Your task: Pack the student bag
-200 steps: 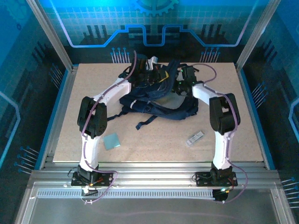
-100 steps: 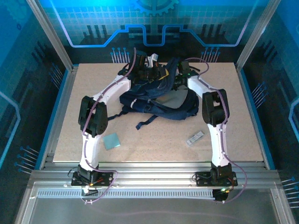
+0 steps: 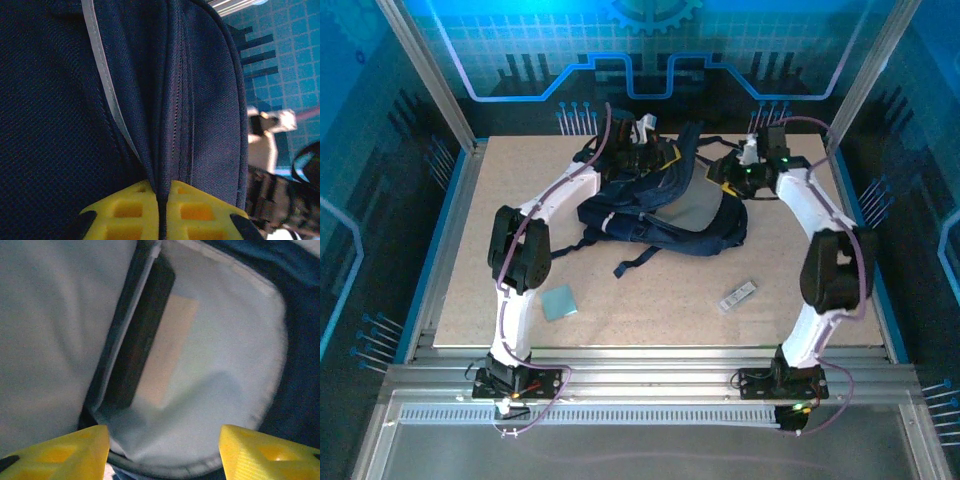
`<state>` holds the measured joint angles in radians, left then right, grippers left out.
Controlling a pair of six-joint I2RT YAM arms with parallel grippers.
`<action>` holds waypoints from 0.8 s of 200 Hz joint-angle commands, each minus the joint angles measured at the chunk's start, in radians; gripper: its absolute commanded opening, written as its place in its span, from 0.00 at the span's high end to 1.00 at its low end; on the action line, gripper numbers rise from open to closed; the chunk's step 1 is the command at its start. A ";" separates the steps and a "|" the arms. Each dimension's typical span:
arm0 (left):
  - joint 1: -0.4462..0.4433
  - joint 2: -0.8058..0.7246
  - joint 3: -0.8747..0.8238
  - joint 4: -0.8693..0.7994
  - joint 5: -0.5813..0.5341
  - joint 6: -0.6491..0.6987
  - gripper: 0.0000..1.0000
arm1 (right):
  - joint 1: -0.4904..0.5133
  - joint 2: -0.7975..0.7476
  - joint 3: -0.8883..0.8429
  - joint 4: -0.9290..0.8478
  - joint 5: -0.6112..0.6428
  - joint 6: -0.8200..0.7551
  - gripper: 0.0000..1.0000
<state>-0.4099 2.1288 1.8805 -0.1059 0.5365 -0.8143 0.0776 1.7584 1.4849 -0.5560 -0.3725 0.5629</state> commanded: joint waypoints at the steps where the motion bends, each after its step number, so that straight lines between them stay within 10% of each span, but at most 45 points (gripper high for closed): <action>1: -0.010 -0.002 0.009 0.141 0.011 -0.021 0.61 | 0.017 -0.139 -0.091 -0.094 0.109 -0.070 0.39; 15: -0.007 -0.019 -0.001 0.108 0.002 -0.010 0.26 | 0.049 -0.207 -0.148 -0.105 0.144 -0.055 0.39; 26: -0.004 -0.050 -0.038 0.093 -0.014 0.004 0.18 | 0.095 -0.261 -0.200 -0.104 0.191 -0.043 0.39; 102: 0.101 -0.374 -0.581 0.147 -0.219 0.028 0.14 | 0.517 -0.321 -0.422 0.172 0.486 0.235 0.44; 160: 0.102 -0.409 -0.784 0.169 -0.350 -0.180 0.15 | 0.536 -0.207 -0.305 0.147 0.554 0.244 0.44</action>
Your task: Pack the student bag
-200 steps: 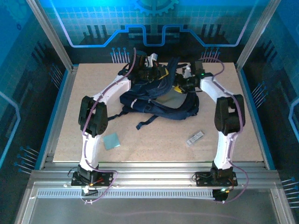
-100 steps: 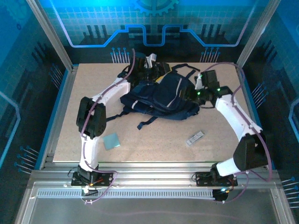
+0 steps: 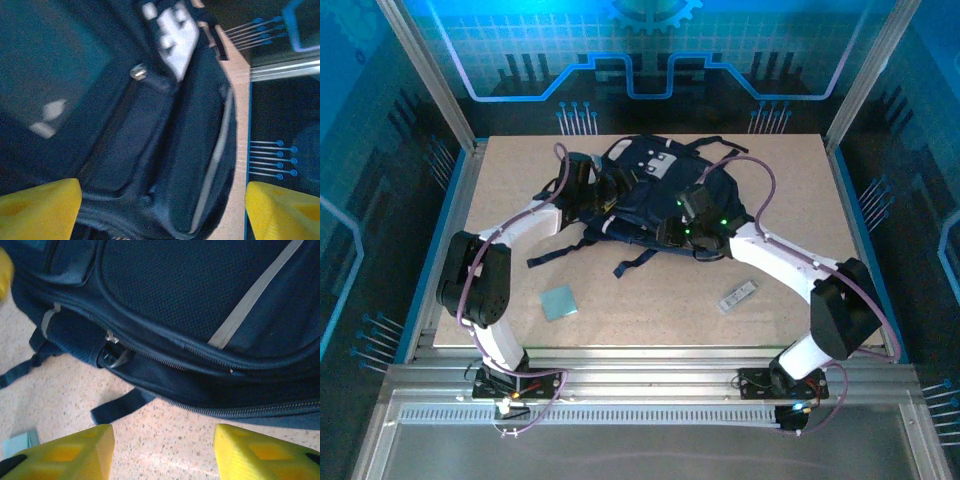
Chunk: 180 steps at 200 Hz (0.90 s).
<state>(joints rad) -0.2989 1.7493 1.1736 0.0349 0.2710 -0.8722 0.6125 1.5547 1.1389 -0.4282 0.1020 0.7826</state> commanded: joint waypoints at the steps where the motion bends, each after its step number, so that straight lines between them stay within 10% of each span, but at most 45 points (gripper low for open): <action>1: -0.010 -0.030 -0.081 0.030 -0.087 -0.125 0.15 | 0.000 -0.004 0.041 0.020 0.082 0.024 0.44; 101: -0.066 0.134 -0.006 0.088 -0.200 -0.281 0.27 | -0.005 -0.050 -0.031 0.032 0.108 0.012 0.43; 160: -0.058 0.210 0.024 0.197 -0.164 -0.319 0.99 | 0.010 -0.042 -0.089 0.145 0.019 -0.012 0.44; 180: -0.071 0.187 0.000 0.237 -0.165 -0.371 1.00 | 0.028 0.003 -0.063 0.189 0.005 -0.033 0.44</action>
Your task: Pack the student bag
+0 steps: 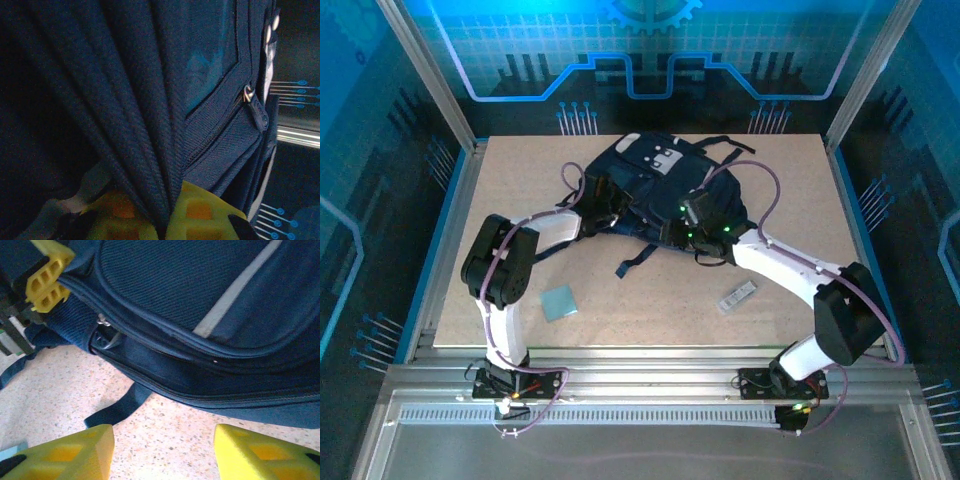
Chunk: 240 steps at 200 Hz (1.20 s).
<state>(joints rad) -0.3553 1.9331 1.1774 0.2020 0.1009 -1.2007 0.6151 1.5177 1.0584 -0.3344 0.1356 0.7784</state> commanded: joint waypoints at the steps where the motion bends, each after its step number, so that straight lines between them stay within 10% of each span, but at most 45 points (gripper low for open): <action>1: -0.015 0.001 -0.005 0.072 0.005 -0.046 1.00 | 0.025 0.041 0.020 0.097 -0.031 -0.029 0.44; 108: -0.075 -0.106 -0.097 0.270 -0.056 -0.351 1.00 | 0.069 0.247 0.170 0.171 0.057 0.007 0.53; 240: -0.138 -0.226 -0.160 0.326 -0.051 -0.431 1.00 | 0.103 0.434 0.404 0.062 0.605 0.031 0.52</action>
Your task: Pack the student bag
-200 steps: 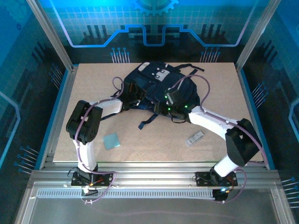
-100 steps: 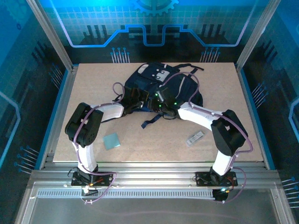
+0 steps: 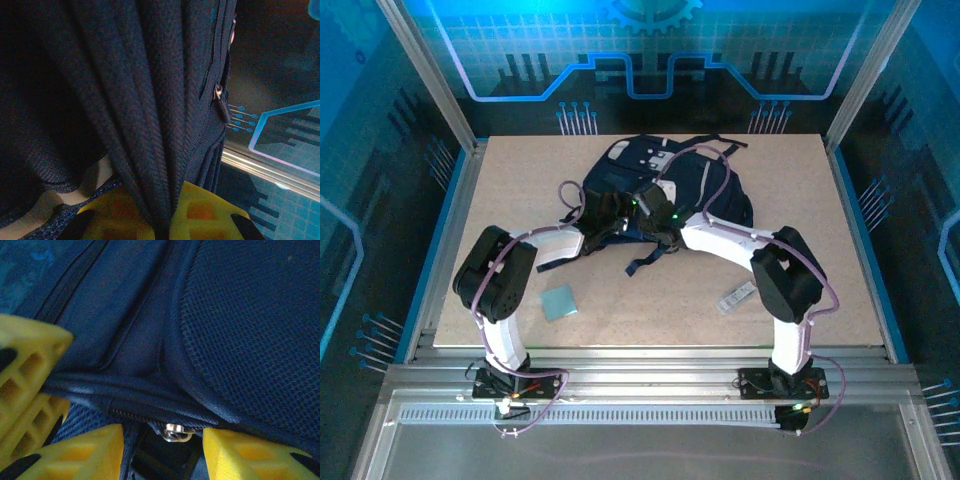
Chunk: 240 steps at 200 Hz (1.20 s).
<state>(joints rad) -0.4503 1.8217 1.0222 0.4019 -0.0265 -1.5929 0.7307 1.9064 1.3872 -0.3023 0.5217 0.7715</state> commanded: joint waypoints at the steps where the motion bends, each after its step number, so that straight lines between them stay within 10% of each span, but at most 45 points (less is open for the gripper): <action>1: -0.043 -0.115 -0.005 0.128 0.077 -0.039 1.00 | -0.014 0.047 0.077 0.029 0.223 0.039 0.52; 76: -0.026 -0.112 0.007 0.156 0.129 -0.058 1.00 | -0.055 0.145 0.227 -0.123 0.303 0.078 0.76; 177: 0.060 -0.079 0.053 0.093 0.145 0.053 1.00 | -0.328 -0.076 0.057 -0.015 -0.451 -0.227 1.00; 240: 0.038 -0.064 0.056 0.125 0.157 0.040 1.00 | -0.356 -0.091 -0.005 0.075 -0.435 -0.237 1.00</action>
<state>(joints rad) -0.4145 1.8038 1.0431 0.4461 0.0692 -1.5902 0.4660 1.8309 1.3861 -0.3019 -0.0605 0.5411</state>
